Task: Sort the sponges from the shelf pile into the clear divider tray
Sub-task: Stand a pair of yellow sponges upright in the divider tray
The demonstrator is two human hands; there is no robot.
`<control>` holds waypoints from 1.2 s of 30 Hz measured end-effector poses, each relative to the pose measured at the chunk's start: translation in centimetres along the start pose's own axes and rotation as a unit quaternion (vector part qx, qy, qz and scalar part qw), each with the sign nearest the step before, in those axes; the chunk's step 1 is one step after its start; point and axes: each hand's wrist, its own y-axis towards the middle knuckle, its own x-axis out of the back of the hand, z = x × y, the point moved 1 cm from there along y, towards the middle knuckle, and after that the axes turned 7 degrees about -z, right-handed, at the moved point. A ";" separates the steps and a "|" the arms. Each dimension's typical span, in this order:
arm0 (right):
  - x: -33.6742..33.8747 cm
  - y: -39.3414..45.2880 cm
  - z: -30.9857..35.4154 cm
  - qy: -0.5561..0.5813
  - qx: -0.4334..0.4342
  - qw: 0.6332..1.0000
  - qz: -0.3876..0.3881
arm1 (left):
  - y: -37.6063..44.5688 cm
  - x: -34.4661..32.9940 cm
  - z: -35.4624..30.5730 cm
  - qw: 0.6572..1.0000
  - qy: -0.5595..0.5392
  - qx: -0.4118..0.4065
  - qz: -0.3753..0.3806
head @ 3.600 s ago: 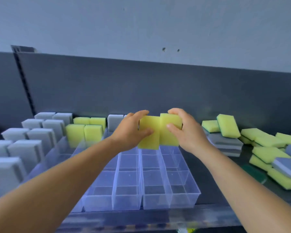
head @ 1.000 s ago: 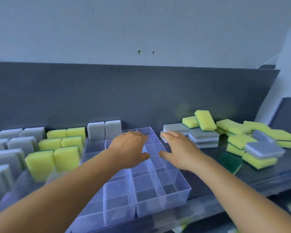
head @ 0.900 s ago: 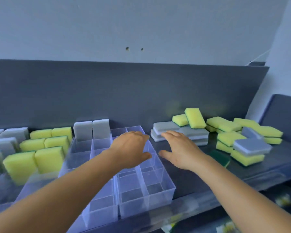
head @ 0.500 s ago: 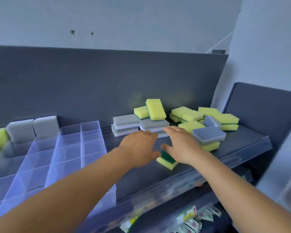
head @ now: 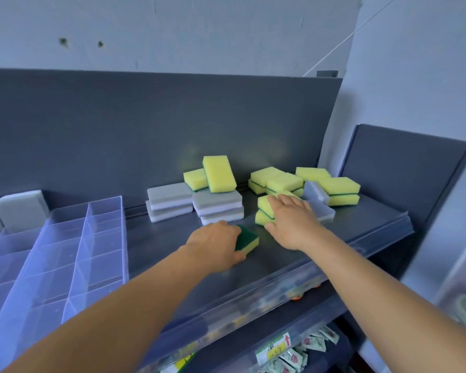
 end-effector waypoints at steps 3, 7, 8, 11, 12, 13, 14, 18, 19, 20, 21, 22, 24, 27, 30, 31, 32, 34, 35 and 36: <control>-0.2 1.4 0.1 -0.022 -0.007 0.999 0.023 | 0.2 -0.1 1.2 0.999 0.002 0.040 -0.010; -0.2 1.8 1.3 -0.001 0.029 0.999 0.037 | 0.0 -0.3 2.7 0.997 -0.008 0.073 -0.023; -0.2 1.7 1.7 0.009 0.047 0.998 0.033 | -0.1 -0.3 3.0 0.996 -0.013 0.080 -0.025; 0.2 1.8 2.5 0.052 0.093 0.993 0.042 | -0.3 -0.3 3.9 0.994 -0.036 0.103 -0.024; 0.4 1.9 2.7 0.057 0.103 0.992 0.054 | -0.4 -0.3 4.1 0.993 -0.046 0.109 -0.022; 0.5 2.0 2.8 0.052 0.111 0.990 0.066 | -0.5 -0.2 4.3 0.992 -0.058 0.112 -0.019; 0.6 2.1 2.9 0.046 0.117 0.989 0.075 | -0.6 -0.1 4.5 0.991 -0.070 0.114 -0.017; 0.4 2.6 3.2 0.030 0.102 0.991 0.076 | -1.4 0.6 5.0 0.985 -0.132 0.111 -0.022; 0.5 2.7 3.3 0.017 0.103 0.992 0.068 | -1.7 0.8 5.1 0.983 -0.148 0.108 -0.026; 0.6 2.7 3.4 0.008 0.103 0.993 0.057 | -1.9 1.0 5.2 0.981 -0.163 0.105 -0.032; 0.8 2.8 3.6 0.011 0.098 0.994 0.043 | -2.1 1.3 5.4 0.978 -0.179 0.103 -0.041; 1.0 2.8 3.8 0.028 0.088 0.995 0.023 | -2.3 1.6 5.5 0.973 -0.198 0.102 -0.053; 1.7 2.7 4.3 0.106 0.059 0.992 -0.023 | -2.6 2.3 5.8 0.964 -0.231 0.104 -0.079; 2.9 2.3 5.6 0.233 0.026 0.969 -0.077 | -3.2 3.4 6.4 0.947 -0.283 0.107 -0.105; 3.6 1.6 7.5 0.281 0.046 0.955 -0.079 | -4.2 4.3 7.1 0.937 -0.308 0.108 -0.124; 3.9 1.4 8.3 0.291 0.059 0.952 -0.075 | -4.6 4.6 7.3 0.937 -0.304 0.108 -0.132; 4.0 1.1 9.1 0.298 0.069 0.949 -0.070 | -5.0 4.8 7.6 0.938 -0.300 0.108 -0.137; 4.2 0.7 10.8 0.306 0.081 0.946 -0.068 | -6.0 5.3 8.4 0.937 -0.298 0.112 -0.144; 4.2 0.5 11.7 0.308 0.083 0.945 -0.070 | -6.6 5.6 9.0 0.936 -0.299 0.114 -0.146; 4.3 0.4 12.6 0.309 0.084 0.945 -0.072 | -7.2 5.9 9.6 0.935 -0.302 0.117 -0.147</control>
